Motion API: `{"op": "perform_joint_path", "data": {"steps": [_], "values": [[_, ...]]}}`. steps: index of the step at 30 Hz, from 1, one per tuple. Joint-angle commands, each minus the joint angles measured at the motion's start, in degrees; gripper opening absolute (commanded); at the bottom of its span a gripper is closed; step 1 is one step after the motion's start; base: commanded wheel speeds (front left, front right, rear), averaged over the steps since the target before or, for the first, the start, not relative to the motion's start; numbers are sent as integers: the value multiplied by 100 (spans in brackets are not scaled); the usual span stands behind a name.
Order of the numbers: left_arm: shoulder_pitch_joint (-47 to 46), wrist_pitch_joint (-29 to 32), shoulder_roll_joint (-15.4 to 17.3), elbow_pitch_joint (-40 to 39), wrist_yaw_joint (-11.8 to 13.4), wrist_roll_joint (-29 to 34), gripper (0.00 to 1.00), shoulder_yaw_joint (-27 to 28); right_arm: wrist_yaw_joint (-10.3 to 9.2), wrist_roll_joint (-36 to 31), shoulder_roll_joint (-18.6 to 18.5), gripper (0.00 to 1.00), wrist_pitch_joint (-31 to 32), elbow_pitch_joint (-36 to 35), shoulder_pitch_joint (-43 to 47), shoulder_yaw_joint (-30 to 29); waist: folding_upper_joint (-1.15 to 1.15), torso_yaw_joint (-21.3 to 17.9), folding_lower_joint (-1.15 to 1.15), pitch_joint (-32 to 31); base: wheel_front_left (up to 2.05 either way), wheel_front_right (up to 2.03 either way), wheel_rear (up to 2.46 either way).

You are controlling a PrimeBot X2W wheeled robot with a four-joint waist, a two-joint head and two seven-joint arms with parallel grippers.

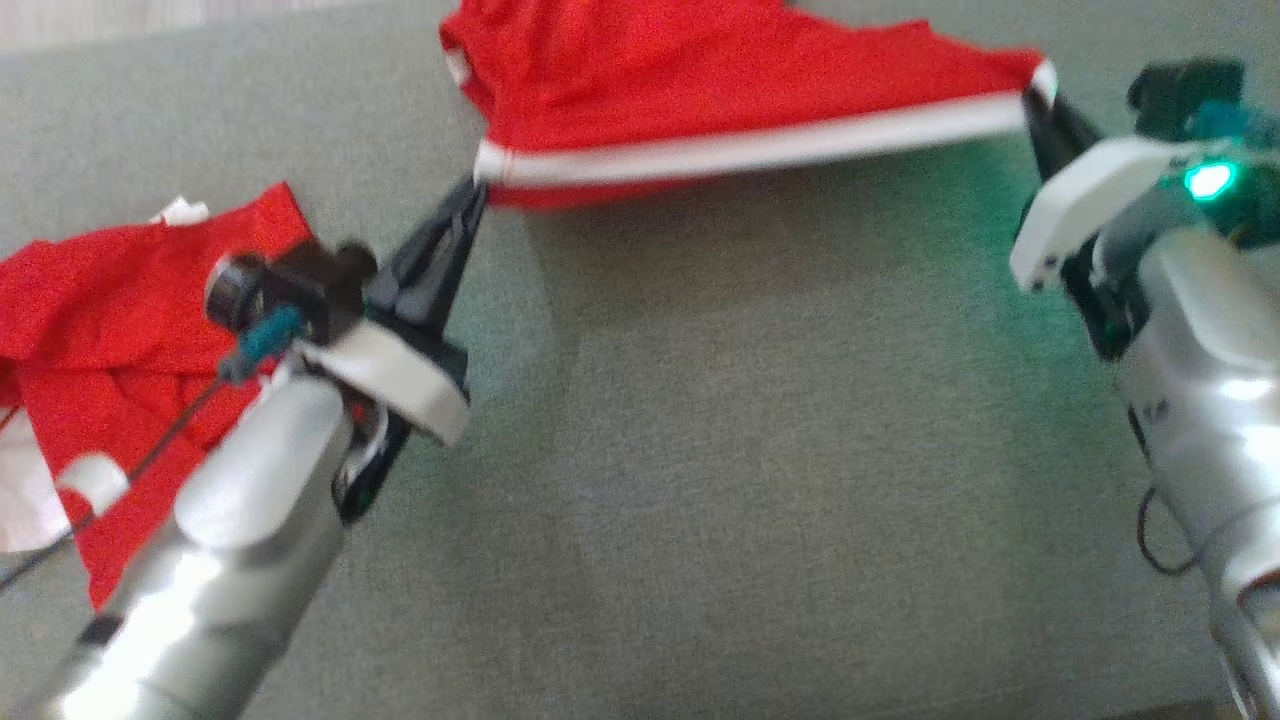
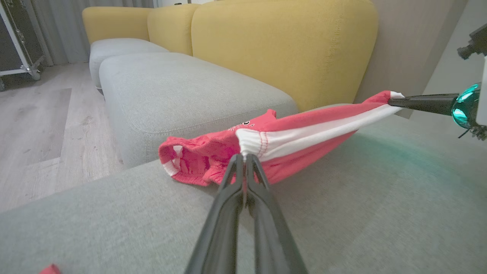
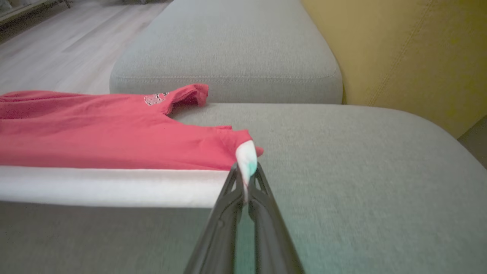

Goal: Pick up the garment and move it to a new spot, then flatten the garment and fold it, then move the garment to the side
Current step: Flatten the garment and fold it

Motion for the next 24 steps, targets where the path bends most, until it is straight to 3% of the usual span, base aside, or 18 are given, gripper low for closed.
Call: {"op": "perform_joint_path", "data": {"steps": [1, 12, 24], "values": [[-99, -46, 284, -162, 14, -48, 0, 215, -4, 94, -125, 0, 31, -178, 98, 103, 0, -33, 2, -182, 0, 0, 0], [1112, -46, 502, -862, 174, 4, 0, 93, -4, 1225, -843, 0, 681, -1101, 1333, 1084, 0, -262, 2, -1014, 0, 0, 0], [2449, -41, 484, -1782, 614, -253, 0, -36, -4, 1766, -1503, 0, 987, -2067, 2399, 1074, 0, -438, 2, -1624, 0, 0, 0]]}}
